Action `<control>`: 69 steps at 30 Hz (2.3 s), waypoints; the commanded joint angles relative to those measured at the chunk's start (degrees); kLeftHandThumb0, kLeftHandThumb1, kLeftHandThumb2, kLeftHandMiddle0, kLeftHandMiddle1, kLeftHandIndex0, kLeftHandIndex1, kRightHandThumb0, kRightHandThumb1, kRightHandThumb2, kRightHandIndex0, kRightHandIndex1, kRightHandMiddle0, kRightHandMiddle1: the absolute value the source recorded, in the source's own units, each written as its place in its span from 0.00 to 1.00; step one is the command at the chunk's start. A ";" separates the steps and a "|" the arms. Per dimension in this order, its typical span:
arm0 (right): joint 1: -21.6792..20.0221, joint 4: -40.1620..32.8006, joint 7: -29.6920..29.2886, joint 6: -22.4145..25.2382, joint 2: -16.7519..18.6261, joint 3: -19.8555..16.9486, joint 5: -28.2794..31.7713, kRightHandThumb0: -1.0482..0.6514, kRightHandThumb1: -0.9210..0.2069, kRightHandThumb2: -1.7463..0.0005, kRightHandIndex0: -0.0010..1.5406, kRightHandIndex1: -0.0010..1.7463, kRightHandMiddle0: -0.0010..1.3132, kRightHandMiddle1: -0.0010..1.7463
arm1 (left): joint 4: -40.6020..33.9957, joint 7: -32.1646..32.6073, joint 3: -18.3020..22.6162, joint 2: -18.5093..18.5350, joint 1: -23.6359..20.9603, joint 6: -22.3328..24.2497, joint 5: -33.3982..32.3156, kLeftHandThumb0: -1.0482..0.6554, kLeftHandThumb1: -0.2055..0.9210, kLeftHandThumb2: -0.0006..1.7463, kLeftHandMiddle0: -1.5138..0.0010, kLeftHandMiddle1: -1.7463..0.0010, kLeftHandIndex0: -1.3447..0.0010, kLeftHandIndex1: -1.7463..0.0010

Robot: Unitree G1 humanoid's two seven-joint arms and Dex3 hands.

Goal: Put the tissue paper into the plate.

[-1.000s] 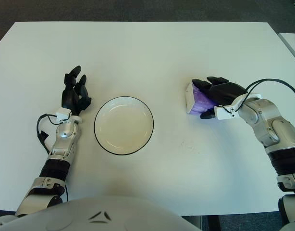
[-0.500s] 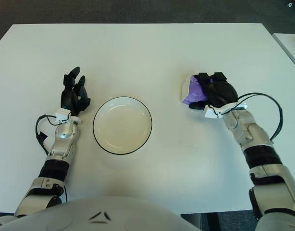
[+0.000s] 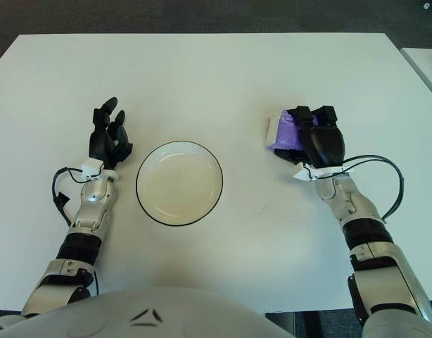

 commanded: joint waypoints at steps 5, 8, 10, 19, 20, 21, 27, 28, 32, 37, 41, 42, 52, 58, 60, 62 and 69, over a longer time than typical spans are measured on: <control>2.46 2.56 0.19 -1.99 1.46 3.31 -1.74 0.57 0.63 0.19 0.86 1.00 0.85 1.00 | 5.51 0.19 0.03 0.28 6.56 0.08 1.53 0.23 1.00 0.45 0.72 1.00 1.00 0.60; 2.51 2.34 -0.33 -1.96 1.85 2.82 -1.05 0.56 0.63 0.19 0.86 1.00 0.85 1.00 | 5.45 0.29 0.00 0.24 6.54 0.17 1.60 0.23 1.00 0.45 0.72 1.00 1.00 0.59; 2.57 1.76 -0.53 -2.11 2.12 2.37 -0.47 0.56 0.63 0.19 0.87 1.00 0.86 1.00 | 5.40 0.35 -0.02 0.20 6.51 0.23 1.65 0.23 1.00 0.45 0.72 1.00 1.00 0.59; 3.06 -4.55 -2.68 1.59 2.63 0.05 -0.86 0.55 0.61 0.24 0.83 1.00 0.82 1.00 | 5.51 0.53 -0.01 0.14 6.51 0.09 1.73 0.23 1.00 0.45 0.71 0.99 1.00 0.58; 3.13 -5.07 -2.56 1.92 2.63 -0.11 -0.85 0.55 0.61 0.24 0.83 1.00 0.82 1.00 | 5.51 0.54 -0.01 0.14 6.51 0.07 1.73 0.23 1.00 0.45 0.71 0.99 1.00 0.58; 2.77 -7.20 -1.92 3.04 2.46 -0.85 -0.73 0.55 0.61 0.24 0.83 1.00 0.82 1.00 | 5.46 0.57 -0.02 0.14 6.53 0.06 1.77 0.23 1.00 0.45 0.71 0.99 1.00 0.58; 0.99 -15.32 1.24 7.43 2.12 -3.26 -0.57 0.52 0.56 0.29 0.82 1.00 0.81 1.00 | 5.43 0.57 -0.07 0.12 6.39 0.44 1.73 0.23 1.00 0.45 0.71 0.99 1.00 0.58; 1.10 -17.73 2.05 8.10 2.01 -3.84 -0.50 0.52 0.56 0.29 0.82 1.00 0.81 1.00 | 5.43 0.55 -0.08 0.12 6.38 0.53 1.72 0.23 1.00 0.45 0.71 0.99 1.00 0.58; 2.54 -29.32 6.37 10.54 1.94 -6.79 0.85 0.50 0.49 0.34 0.81 1.00 0.80 1.00 | 5.21 0.56 -0.13 -0.01 6.43 0.71 1.68 0.23 1.00 0.44 0.71 0.99 1.00 0.58; 1.18 -35.29 9.04 12.06 4.17 -7.83 1.16 0.50 0.44 0.36 0.82 1.00 0.78 1.00 | 5.03 0.48 -0.22 -0.07 6.59 0.58 1.72 0.23 1.00 0.44 0.70 0.99 1.00 0.58; 1.27 -36.88 9.66 11.68 5.92 -8.32 1.28 0.50 0.43 0.37 0.82 1.00 0.77 1.00 | 5.19 0.32 -0.26 0.04 6.46 0.64 1.70 0.22 1.00 0.44 0.70 0.99 1.00 0.58; 1.16 -37.27 9.68 11.63 6.41 -8.35 1.10 0.50 0.43 0.37 0.82 1.00 0.77 1.00 | 5.24 0.30 -0.27 0.05 6.44 0.65 1.70 0.22 1.00 0.44 0.70 0.99 1.00 0.57; -1.24 -39.53 11.05 8.92 9.33 -7.96 0.59 0.51 0.42 0.36 0.81 1.00 0.77 1.00 | 4.92 0.47 -0.44 -0.11 6.58 0.95 1.86 0.22 1.00 0.44 0.70 0.99 1.00 0.57; -3.32 -39.54 17.72 6.54 9.68 -7.91 6.26 0.52 0.44 0.35 0.80 1.00 0.77 1.00 | 4.48 0.63 -0.64 -0.19 6.93 0.97 2.10 0.22 1.00 0.45 0.70 0.99 1.00 0.57; -3.34 -39.93 20.73 6.30 10.06 -8.02 9.38 0.52 0.45 0.34 0.80 1.00 0.77 1.00 | 4.39 0.72 -0.69 -0.24 7.03 0.94 2.18 0.22 1.00 0.45 0.70 0.99 1.00 0.57; -3.49 -40.87 24.57 6.44 10.64 -7.71 13.33 0.52 0.46 0.34 0.80 1.00 0.77 1.00 | 4.19 0.78 -0.74 -0.31 7.20 1.08 2.20 0.22 1.00 0.45 0.71 0.99 1.00 0.57; -3.44 -47.22 31.70 7.71 12.88 -5.88 15.08 0.53 0.50 0.32 0.79 1.00 0.77 1.00 | 3.42 1.06 -0.98 -0.55 7.74 1.64 2.38 0.22 1.00 0.45 0.71 1.00 1.00 0.57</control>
